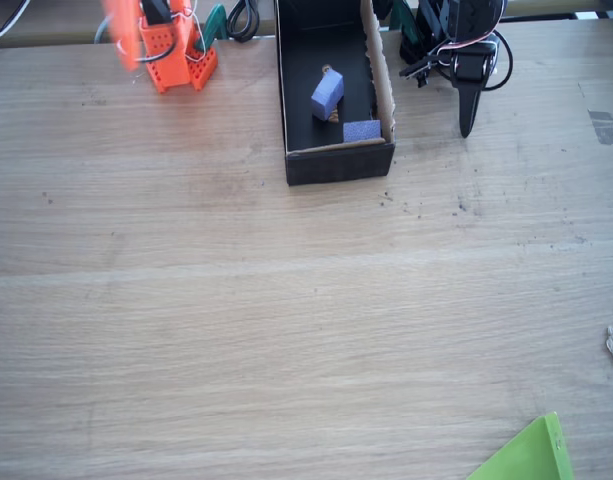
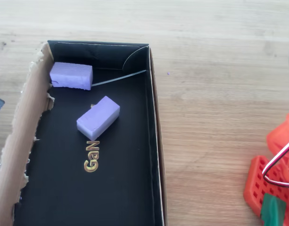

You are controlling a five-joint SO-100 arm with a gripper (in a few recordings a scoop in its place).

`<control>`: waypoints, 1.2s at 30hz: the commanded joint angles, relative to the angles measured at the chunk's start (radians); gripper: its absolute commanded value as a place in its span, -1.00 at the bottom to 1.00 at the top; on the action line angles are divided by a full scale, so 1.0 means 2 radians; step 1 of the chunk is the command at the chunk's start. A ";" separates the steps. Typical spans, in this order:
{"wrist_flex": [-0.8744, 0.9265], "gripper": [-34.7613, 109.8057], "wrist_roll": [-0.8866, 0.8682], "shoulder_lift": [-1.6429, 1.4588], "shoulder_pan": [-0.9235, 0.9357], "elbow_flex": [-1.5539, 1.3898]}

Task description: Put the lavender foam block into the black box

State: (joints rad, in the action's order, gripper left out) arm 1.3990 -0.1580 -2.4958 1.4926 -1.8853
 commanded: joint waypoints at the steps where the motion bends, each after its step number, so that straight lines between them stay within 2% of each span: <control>1: -0.140 -0.52 -0.005 -0.077 -0.011 -0.130; 5: -0.240 -0.52 -0.058 -0.028 -0.043 -0.238; 7: -0.301 -0.52 -0.043 -0.005 -0.062 -0.280; 14: -0.338 -0.52 -0.008 -0.091 -0.076 -0.414; 17: -0.278 -0.52 -0.009 -0.227 -0.079 -0.484; 20: -0.236 -0.52 -0.020 -0.241 -0.080 -0.483; 26: -0.067 -0.52 -0.052 -0.271 -0.067 -0.484; 36: -0.061 -0.52 -0.037 -0.272 -0.050 -0.484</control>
State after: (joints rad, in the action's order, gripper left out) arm 1.2671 -0.2316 -3.0342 1.3975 -2.8486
